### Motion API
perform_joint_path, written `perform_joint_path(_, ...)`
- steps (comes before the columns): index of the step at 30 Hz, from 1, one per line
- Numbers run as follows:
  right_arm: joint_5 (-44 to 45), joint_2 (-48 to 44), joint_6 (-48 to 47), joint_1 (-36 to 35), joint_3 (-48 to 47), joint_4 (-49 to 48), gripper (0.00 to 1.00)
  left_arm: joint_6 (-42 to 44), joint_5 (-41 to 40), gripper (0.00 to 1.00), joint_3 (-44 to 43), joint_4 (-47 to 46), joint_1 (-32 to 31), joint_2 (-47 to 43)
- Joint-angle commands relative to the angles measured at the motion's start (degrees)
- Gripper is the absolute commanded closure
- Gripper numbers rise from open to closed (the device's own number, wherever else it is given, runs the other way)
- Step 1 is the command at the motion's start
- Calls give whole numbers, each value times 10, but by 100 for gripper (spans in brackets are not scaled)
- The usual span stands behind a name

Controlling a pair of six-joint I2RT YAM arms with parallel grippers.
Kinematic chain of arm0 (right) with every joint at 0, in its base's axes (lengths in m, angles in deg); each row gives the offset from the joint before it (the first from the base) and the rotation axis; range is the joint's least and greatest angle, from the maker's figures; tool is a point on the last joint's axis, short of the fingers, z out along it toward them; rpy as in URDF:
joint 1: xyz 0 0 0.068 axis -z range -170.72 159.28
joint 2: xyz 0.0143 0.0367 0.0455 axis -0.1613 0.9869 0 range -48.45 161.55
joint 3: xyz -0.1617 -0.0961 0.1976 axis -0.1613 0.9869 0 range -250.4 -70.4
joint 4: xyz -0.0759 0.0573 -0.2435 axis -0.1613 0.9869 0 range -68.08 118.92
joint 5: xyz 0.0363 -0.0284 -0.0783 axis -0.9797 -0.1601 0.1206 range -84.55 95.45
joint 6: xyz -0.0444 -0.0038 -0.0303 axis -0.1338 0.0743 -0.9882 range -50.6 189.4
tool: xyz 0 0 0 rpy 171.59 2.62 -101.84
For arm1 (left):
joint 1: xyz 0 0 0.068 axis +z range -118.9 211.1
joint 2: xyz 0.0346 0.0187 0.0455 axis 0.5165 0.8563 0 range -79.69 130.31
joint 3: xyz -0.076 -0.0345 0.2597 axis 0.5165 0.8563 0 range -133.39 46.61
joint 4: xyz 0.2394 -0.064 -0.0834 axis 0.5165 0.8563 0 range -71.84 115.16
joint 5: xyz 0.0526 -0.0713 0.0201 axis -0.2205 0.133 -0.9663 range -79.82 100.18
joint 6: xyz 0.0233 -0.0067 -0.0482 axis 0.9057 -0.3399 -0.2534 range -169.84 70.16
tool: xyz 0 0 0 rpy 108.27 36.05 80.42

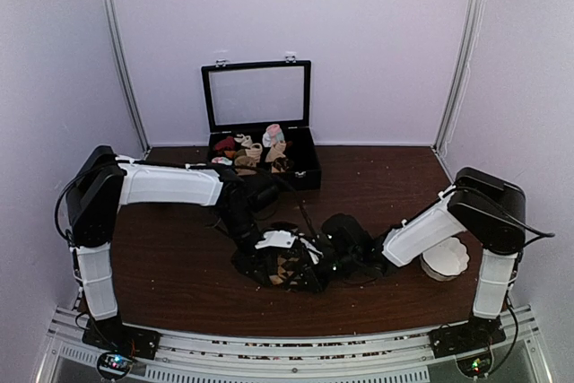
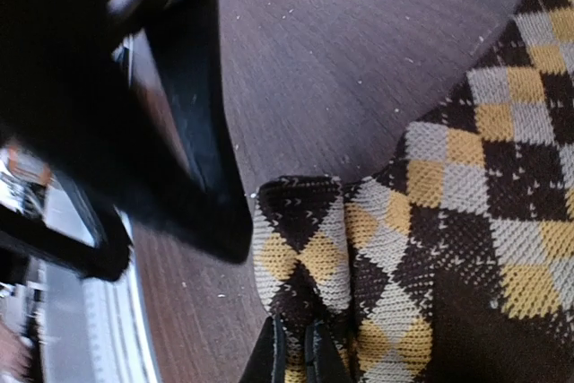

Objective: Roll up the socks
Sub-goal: Roll the sock at the center of the board.

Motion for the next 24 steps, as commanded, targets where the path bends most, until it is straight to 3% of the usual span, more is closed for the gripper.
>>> perform_joint_path(1, -59, 61, 142, 26, 40, 14, 100, 17, -60, 48, 18, -75, -27, 6)
perform_joint_path(7, -91, 89, 211, 51, 55, -46, 100, 22, -120, 48, 16, -104, -34, 25)
perform_joint_path(13, -94, 88, 213, 53, 51, -29, 100, 13, -142, 59, 10, -110, -35, 42)
perform_joint_path(19, -96, 91, 206, 54, 35, -4, 100, 2, -156, 61, 14, -129, -37, 46)
perform_joint_path(24, -92, 78, 210, 56, 36, -7, 100, 17, -133, 82, 8, -95, -39, 54)
